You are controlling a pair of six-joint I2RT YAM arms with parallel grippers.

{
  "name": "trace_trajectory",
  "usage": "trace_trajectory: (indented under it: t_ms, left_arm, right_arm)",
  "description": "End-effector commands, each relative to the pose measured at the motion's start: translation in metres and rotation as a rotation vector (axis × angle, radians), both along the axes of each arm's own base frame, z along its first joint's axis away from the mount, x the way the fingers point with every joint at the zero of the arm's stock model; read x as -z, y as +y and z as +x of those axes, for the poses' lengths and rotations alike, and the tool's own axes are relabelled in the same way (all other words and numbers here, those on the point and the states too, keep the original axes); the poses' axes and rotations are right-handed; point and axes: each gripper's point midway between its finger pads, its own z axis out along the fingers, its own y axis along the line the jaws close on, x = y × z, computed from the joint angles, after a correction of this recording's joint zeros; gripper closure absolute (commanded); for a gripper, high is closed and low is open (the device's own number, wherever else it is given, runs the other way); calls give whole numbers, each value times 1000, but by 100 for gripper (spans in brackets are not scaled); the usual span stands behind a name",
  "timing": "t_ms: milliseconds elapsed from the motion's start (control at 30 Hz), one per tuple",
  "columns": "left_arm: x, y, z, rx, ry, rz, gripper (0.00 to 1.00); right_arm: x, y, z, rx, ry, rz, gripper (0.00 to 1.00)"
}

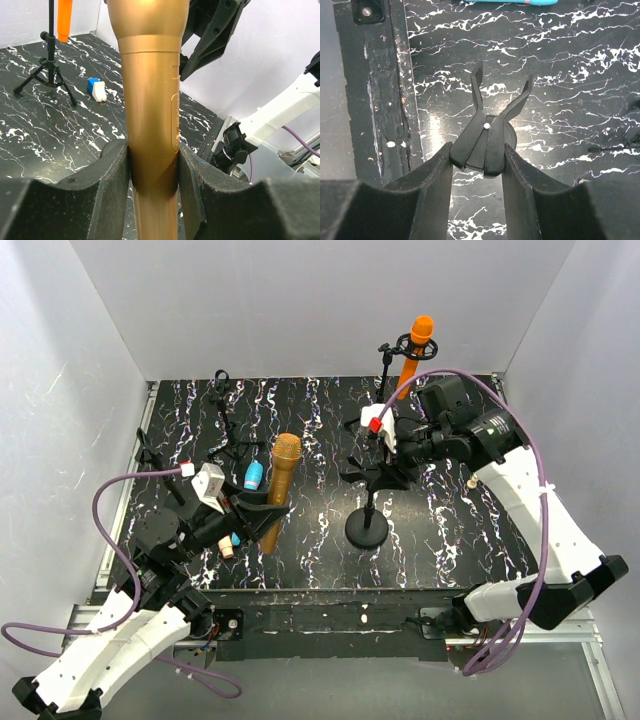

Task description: Attach the microphones to the stand

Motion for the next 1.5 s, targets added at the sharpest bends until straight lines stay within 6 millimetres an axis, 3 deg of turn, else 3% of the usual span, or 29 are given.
trace_trajectory:
  t_ms: [0,233,600,733,1167,1467]
  left_arm:
    - [-9,0,-1,4,-21,-30,100]
    - [-8,-22,9,66,-40,-56,100]
    - [19,-54,48,77,-149,-67,100]
    - [19,-61,56,78,-172,-83,100]
    - [23,-64,53,102,-169,-125,100]
    - [18,-64,50,98,-199,-143,100]
  right_arm:
    - [-27,10,1,-108,-40,112,60]
    - [-25,8,5,-105,83,189,52]
    - [-23,9,-8,-148,146,203,46]
    - [-18,8,-9,-145,157,186,44]
    - [-4,6,-25,-160,146,144,32]
    - [-15,3,-32,-149,125,159,25]
